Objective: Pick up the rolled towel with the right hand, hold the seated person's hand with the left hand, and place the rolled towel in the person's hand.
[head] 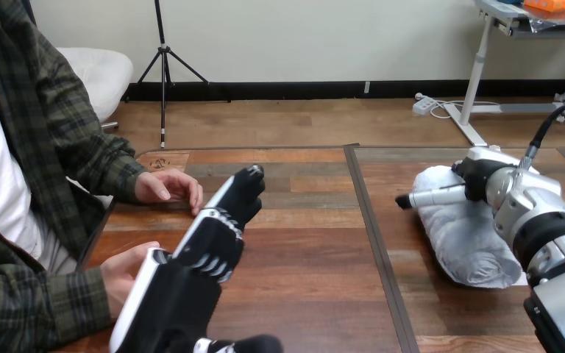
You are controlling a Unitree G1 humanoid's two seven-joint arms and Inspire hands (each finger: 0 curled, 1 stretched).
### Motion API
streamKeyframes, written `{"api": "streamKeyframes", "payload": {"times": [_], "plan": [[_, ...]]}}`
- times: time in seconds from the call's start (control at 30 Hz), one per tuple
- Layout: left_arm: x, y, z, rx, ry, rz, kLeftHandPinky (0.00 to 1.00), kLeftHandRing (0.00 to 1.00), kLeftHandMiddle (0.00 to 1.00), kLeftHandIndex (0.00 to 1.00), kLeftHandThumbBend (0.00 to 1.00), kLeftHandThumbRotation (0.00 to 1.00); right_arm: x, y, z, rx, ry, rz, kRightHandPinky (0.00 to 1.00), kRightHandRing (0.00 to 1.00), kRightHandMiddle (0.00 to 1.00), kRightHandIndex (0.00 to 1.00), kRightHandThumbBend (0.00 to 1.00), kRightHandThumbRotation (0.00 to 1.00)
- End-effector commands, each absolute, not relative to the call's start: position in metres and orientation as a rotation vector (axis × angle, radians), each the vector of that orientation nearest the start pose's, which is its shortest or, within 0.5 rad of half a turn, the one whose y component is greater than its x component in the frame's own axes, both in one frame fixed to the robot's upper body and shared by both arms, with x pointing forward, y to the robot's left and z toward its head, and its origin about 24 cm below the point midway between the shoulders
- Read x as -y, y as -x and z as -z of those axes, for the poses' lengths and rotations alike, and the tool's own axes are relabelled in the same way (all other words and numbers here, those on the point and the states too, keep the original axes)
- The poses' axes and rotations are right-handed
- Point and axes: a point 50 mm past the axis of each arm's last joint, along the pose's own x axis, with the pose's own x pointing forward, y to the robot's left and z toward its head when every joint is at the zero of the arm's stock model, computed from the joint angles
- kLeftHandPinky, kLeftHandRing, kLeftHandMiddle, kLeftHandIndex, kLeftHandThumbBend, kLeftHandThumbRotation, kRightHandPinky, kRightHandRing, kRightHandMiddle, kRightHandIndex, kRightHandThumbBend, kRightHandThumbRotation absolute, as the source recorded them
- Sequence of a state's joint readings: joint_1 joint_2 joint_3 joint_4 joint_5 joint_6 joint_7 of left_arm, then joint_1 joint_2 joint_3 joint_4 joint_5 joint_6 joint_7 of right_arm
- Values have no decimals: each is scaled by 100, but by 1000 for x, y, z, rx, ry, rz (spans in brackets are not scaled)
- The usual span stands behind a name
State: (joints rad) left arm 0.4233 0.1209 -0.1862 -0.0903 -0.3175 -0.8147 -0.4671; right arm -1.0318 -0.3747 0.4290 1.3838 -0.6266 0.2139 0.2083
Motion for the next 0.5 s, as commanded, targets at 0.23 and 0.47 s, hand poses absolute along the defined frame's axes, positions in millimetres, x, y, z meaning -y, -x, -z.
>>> {"api": "streamKeyframes", "payload": {"times": [0.23,0.47], "plan": [[-146,-141,-71,625,128,374,95,96,95,90,100,47,216,-380,-52,-685,1244,-191,82,91,94,98,100,72],[-149,-137,-74,639,137,370,95,96,95,89,100,45,214,-377,-45,-694,1256,-190,79,88,92,99,100,71]]}}
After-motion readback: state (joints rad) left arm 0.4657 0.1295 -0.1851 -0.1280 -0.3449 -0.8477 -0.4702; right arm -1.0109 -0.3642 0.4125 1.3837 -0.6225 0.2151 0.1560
